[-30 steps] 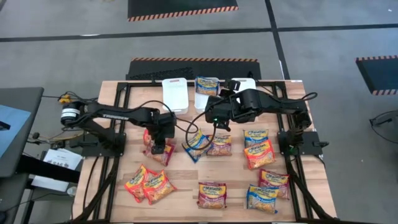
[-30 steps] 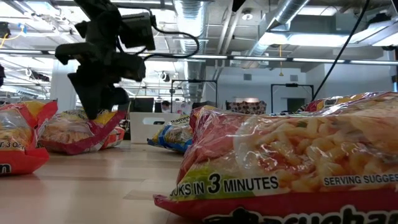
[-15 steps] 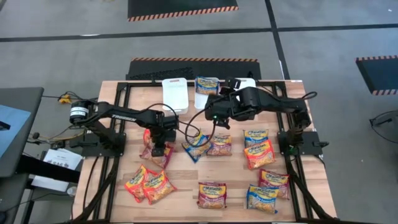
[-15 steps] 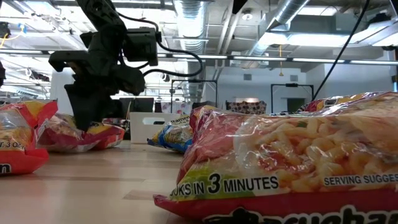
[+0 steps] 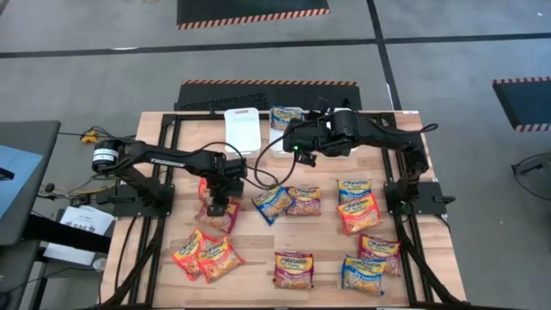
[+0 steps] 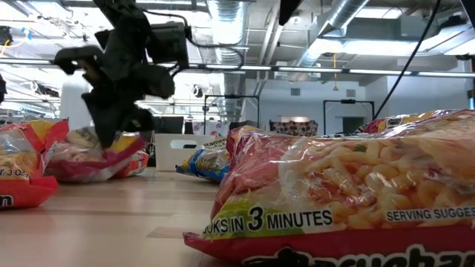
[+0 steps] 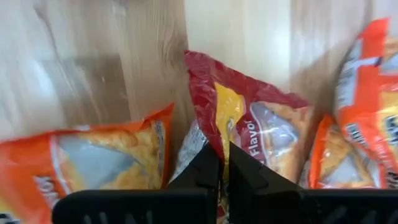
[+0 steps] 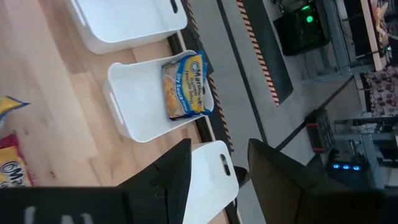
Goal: Sort Maruchan noodles
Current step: Put the red noodle pack into the right white bin
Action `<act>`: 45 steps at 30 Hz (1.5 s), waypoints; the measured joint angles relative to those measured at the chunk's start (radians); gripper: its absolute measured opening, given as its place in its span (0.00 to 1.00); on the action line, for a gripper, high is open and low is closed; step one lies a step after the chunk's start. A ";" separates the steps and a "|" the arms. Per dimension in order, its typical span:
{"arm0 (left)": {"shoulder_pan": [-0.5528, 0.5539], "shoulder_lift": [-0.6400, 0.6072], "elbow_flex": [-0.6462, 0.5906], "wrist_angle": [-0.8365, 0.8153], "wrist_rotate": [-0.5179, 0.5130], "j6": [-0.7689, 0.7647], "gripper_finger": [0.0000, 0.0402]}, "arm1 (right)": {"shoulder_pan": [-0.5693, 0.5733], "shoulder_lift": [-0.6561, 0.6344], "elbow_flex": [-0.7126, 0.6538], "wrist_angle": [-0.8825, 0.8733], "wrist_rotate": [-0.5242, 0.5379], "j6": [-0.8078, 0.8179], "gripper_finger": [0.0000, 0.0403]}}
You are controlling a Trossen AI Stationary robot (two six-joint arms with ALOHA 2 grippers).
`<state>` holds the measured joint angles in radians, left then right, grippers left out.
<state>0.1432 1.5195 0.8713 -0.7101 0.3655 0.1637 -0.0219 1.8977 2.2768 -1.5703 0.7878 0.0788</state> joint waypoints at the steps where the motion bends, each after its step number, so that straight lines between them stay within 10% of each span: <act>1: 0.000 -0.011 0.004 -0.001 0.004 0.004 0.00 | -0.007 0.000 0.000 0.000 0.000 0.000 0.45; 16: -0.001 -0.127 0.041 -0.018 0.051 -0.007 0.00 | -0.103 0.000 0.000 0.002 -0.021 -0.035 0.45; 26: -0.028 -0.127 0.041 -0.035 0.047 -0.023 0.00 | -0.062 0.000 0.000 0.000 -0.403 0.046 0.45; 45: -0.030 -0.127 0.041 -0.084 -0.139 -0.046 0.14 | 0.114 0.000 0.000 0.002 -0.360 0.097 0.45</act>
<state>0.1131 1.3930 0.9127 -0.7946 0.2262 0.1173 0.0922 1.8980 2.2768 -1.5681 0.4282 0.1759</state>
